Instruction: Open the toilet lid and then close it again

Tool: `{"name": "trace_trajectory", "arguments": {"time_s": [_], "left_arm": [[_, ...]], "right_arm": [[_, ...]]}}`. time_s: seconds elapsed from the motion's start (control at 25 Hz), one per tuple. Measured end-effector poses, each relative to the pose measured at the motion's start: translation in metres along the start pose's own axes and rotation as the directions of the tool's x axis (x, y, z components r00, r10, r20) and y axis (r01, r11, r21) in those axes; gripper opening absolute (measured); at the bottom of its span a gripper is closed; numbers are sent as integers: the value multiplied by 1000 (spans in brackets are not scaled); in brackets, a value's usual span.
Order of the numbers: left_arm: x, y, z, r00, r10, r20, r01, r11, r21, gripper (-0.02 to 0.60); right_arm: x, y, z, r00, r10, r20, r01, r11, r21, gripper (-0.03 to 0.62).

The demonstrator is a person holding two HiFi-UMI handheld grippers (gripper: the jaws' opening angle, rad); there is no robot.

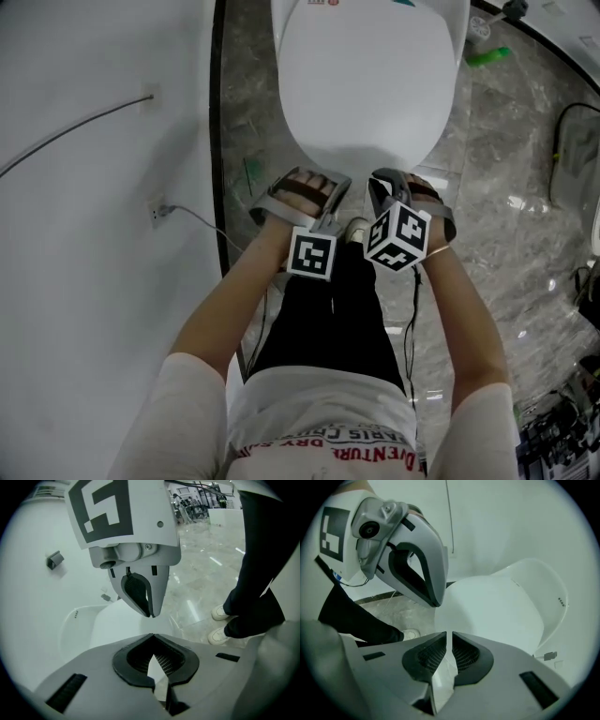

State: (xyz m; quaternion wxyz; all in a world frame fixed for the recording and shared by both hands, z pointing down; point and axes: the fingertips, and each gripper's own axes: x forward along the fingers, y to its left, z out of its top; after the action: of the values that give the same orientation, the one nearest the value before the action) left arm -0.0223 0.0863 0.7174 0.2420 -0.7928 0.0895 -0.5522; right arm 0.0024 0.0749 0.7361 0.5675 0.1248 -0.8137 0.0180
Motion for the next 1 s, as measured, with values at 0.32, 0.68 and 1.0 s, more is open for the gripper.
{"name": "trace_trajectory", "arguments": {"time_s": [0.32, 0.68, 1.0], "left_arm": [[-131, 119, 33, 963, 259, 75, -200, 875, -441, 6], [-325, 239, 93, 781, 610, 132, -278, 529, -802, 6], [-433, 266, 135, 688, 707, 163, -179, 383, -906, 6]], "right_arm": [[-166, -60, 67, 953, -231, 196, 176, 949, 263, 31], [-377, -101, 130, 794, -502, 342, 317, 823, 471, 14], [-500, -77, 142, 675, -627, 389, 226, 677, 700, 14]]}}
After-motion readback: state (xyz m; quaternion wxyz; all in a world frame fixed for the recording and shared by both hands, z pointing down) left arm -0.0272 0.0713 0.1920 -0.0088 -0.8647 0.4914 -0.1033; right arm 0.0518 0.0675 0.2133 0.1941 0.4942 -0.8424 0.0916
